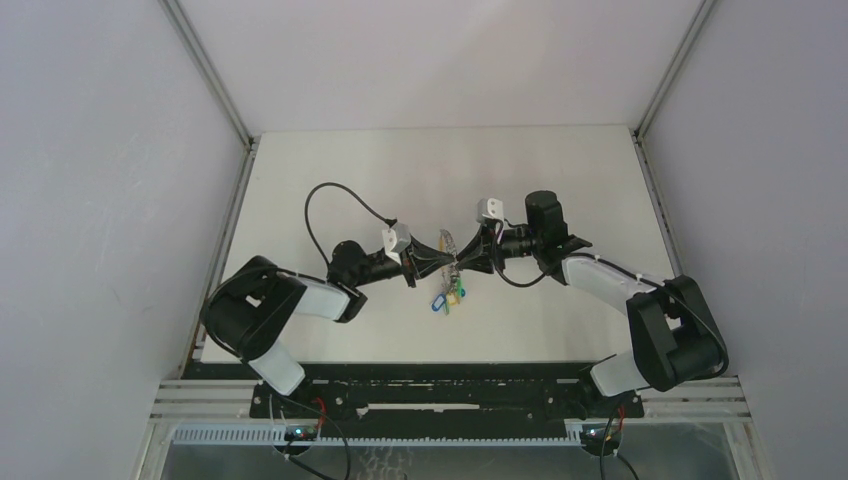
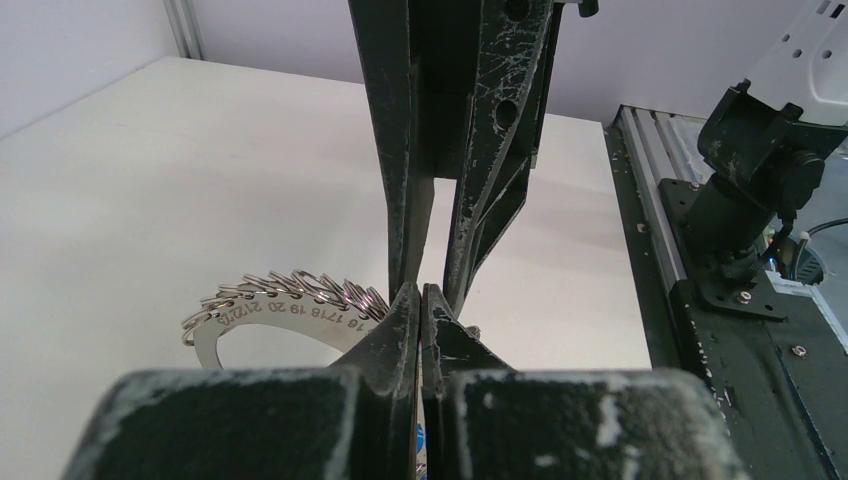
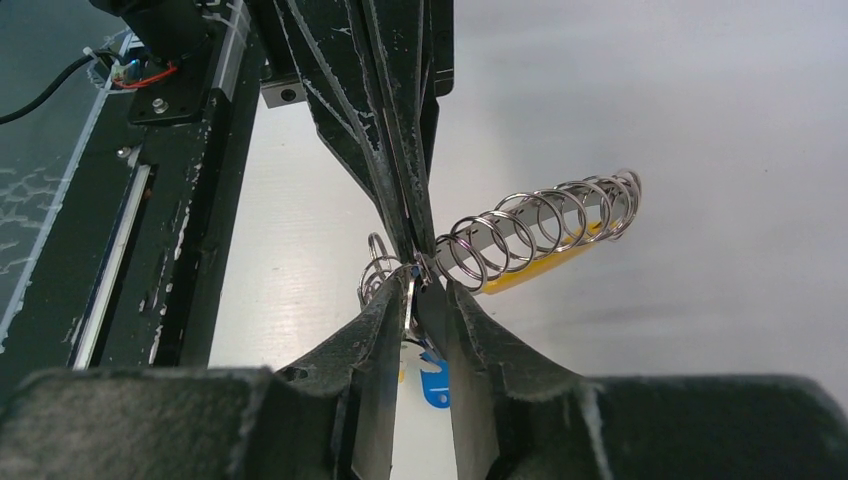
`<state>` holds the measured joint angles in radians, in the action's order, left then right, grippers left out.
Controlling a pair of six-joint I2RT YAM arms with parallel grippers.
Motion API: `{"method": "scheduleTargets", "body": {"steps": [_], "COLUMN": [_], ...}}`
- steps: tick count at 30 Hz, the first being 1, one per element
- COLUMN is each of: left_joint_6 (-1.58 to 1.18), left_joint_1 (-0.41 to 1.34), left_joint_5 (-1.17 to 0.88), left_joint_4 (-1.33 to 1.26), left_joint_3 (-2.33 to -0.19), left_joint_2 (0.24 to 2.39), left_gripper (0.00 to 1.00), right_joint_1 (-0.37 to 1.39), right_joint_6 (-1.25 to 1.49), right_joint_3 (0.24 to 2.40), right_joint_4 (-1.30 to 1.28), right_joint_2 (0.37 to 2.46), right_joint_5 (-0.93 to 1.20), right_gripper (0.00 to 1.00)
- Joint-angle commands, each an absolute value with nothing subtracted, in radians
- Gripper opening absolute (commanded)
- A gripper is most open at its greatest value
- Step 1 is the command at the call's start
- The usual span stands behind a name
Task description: Put the keys on the keyring
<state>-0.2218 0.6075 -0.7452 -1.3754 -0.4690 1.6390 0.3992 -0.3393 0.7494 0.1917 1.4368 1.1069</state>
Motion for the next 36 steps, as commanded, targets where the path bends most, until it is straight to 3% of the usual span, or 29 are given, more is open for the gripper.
{"method": "scheduleTargets", "body": {"steps": [1,17,19,21,24,31,36], "left_joint_6": [-0.207,-0.206,-0.206,-0.205,-0.201,-0.203,-0.195], "left_joint_1": [0.617,0.623,0.623,0.624,0.623,0.597,0.575], "left_joint_5": [-0.762,-0.762,-0.762,-0.762,-0.754,-0.756,-0.788], "left_joint_4": [-1.453,-1.454,-1.454,-1.454,-1.454,-1.453,-1.453], "left_joint_3": [-0.458,-0.458,-0.458,-0.457,-0.452,-0.443,-0.439], "left_joint_2": [1.594,1.583,1.582,1.582,1.582,1.609,1.620], "left_gripper": [0.00,0.00,0.00,0.00,0.01,0.26,0.37], "right_joint_1": [0.399,0.410,0.411,0.410,0.410,0.432,0.483], "right_joint_6": [-0.319,-0.322,-0.327,-0.337,-0.387,-0.554,-0.600], "right_joint_3": [0.787,0.815,0.816,0.817,0.840,0.973,1.110], "right_joint_4": [0.247,0.238,0.231,0.222,0.135,-0.307,-0.556], "right_joint_2": [1.430,1.479,1.477,1.472,1.460,1.403,1.390], "right_joint_5": [1.152,1.192,1.193,1.193,1.175,0.873,0.646], "right_gripper": [0.23,0.15,0.12,0.01,0.00,0.00,0.00]}}
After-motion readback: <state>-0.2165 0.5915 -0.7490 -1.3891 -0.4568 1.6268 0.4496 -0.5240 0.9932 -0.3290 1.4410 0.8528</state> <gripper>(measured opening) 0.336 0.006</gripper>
